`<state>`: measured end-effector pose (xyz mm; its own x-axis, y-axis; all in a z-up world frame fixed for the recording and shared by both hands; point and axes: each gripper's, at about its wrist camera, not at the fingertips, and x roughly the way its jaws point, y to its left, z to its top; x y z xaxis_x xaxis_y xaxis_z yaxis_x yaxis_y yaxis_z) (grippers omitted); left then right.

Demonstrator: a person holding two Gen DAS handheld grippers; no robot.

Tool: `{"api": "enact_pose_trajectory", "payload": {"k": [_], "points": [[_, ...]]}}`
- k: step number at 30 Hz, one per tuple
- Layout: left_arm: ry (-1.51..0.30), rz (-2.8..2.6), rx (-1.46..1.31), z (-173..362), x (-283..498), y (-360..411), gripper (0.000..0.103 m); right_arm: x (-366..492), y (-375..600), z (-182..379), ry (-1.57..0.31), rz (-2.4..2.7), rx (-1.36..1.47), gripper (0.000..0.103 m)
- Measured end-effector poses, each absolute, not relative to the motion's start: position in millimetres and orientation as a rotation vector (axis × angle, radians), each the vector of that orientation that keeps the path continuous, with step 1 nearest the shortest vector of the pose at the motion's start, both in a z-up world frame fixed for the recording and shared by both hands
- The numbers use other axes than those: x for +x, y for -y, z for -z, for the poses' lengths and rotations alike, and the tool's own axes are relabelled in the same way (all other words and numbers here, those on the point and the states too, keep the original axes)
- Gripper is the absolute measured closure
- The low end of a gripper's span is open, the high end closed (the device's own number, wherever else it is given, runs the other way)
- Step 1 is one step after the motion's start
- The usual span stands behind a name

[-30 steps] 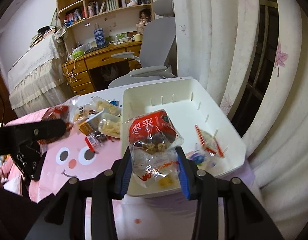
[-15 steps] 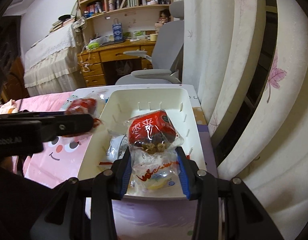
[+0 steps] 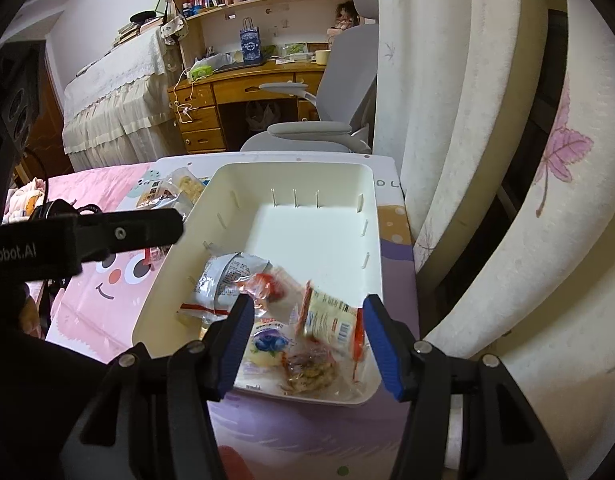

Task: Organize snacks
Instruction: 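Move both open tools back toward the snack pile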

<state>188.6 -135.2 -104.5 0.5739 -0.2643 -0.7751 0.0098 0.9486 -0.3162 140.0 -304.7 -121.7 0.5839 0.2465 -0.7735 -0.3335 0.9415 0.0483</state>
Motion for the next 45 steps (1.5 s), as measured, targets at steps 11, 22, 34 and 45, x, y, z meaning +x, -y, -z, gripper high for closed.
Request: {"api": "enact_pose_trajectory", "payload": {"k": [11,22,34,45], "points": [[-1.020,0.043,-0.300,123,168,97,0.022,134,289,136,-0.971,-0.392,-0.074,0.047],[-1.047,0.009,-0.329,133,138,42,0.022,118,249,141,-1.044,-0.411,-0.081,0.047],[-1.131,-0.065,-0.324,132,109,-65,0.021,96,157,130,-1.070,-0.428,-0.110,0.047],[-1.149,-0.061,-0.284,130,96,-153,0.019,81,69,139,-1.094,-0.400,-0.097,0.047]]}}
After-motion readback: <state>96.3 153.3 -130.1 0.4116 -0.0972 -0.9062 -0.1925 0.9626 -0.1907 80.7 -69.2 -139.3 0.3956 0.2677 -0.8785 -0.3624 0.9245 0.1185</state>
